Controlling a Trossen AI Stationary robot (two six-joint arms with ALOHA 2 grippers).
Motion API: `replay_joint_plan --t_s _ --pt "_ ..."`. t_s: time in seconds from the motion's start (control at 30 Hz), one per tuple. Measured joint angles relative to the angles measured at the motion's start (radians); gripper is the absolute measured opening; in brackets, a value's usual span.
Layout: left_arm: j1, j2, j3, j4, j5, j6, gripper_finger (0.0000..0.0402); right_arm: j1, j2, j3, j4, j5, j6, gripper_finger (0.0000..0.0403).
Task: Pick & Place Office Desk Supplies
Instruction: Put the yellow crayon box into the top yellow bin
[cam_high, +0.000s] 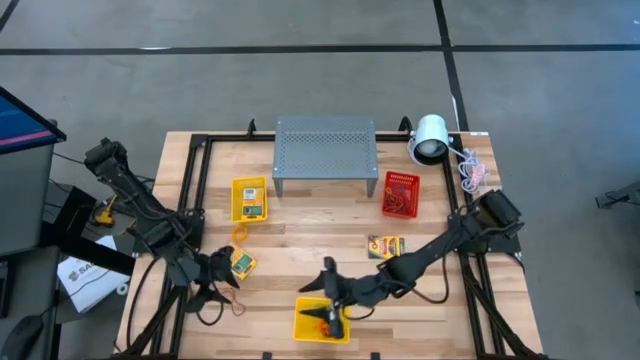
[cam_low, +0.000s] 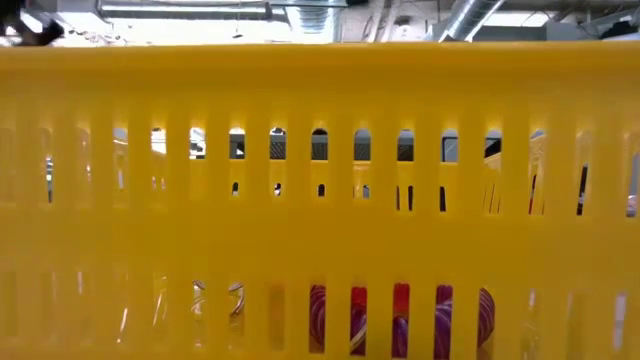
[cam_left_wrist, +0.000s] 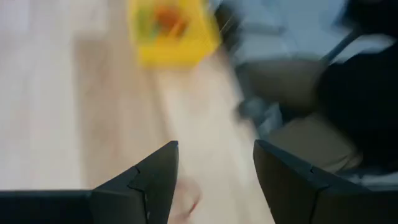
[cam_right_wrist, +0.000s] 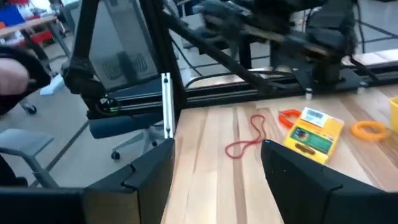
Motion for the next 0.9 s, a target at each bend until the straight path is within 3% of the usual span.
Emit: replay_joint_plan --t_s 0.17,0.4,0.67,0.9 --pt "0.005 0.000 -0.001 -0.183 0.000 -0.042 0.0205 -0.012 0.055 0.149 -0.156 -0.003 -0.040 0.0234" --pt "0.008 0.031 0.002 -0.245 0.019 -0.017 0.0205 -0.041 0.064 0.172 -0.190 -0.003 -0.060 0.0234" --pt "0.008 0.272 0.096 -0.321 0.052 0.118 0.0205 -0.069 0.064 0.173 -0.232 -0.003 -0.060 0.0234" --pt "0.011 0.464 0.192 -0.464 -0.068 0.103 0.0205 -0.079 0.064 0.172 -0.292 -0.004 -0.060 0.0234"
